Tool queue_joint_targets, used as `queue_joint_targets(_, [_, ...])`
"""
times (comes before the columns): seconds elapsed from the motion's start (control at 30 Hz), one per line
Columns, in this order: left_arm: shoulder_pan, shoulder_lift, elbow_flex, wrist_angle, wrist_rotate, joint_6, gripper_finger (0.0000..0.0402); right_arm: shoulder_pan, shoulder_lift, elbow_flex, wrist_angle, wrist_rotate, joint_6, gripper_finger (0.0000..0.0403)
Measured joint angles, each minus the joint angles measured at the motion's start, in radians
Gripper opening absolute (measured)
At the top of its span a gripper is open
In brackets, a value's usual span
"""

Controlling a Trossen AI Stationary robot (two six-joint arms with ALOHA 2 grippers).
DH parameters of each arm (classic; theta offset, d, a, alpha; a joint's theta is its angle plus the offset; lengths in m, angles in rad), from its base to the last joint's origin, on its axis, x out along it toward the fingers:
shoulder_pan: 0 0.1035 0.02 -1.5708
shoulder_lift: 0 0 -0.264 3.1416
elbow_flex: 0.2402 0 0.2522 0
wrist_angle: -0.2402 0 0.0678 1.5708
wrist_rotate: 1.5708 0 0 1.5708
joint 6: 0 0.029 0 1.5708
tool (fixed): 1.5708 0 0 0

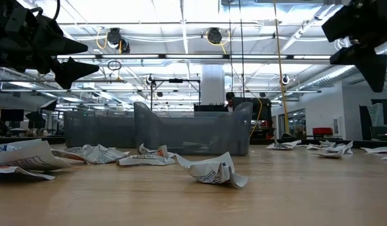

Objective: Pick & Place First Aid Supplies
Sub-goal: Put the green bandage pack into the right black bin

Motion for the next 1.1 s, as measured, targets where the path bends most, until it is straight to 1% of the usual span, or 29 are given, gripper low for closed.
queue_joint_targets(0.2, [0.0,0.0,0.0,0.0,0.0,0.0,0.031,0.016,0.003,-0.053,0.051,-0.008,0.035,0.0201])
queue_joint_targets(0.4, [0.0,0.0,0.0,0.0,0.0,0.0,0.031,0.068,0.04,-0.103,0.137,-0.005,0.045,0.0201])
queue_joint_targets(0.77, [0.0,0.0,0.0,0.0,0.0,0.0,0.031,0.122,0.15,-0.238,0.311,-0.001,0.082,0.0201])
queue_joint_targets(0.9, [0.0,0.0,0.0,0.0,0.0,0.0,0.031,0.125,0.2,-0.256,0.36,0.0,0.081,0.0201])
queue_joint_targets(1.1, [0.0,0.0,0.0,0.0,0.0,0.0,0.031,0.125,0.24,-0.259,0.377,0.043,0.077,0.0201])
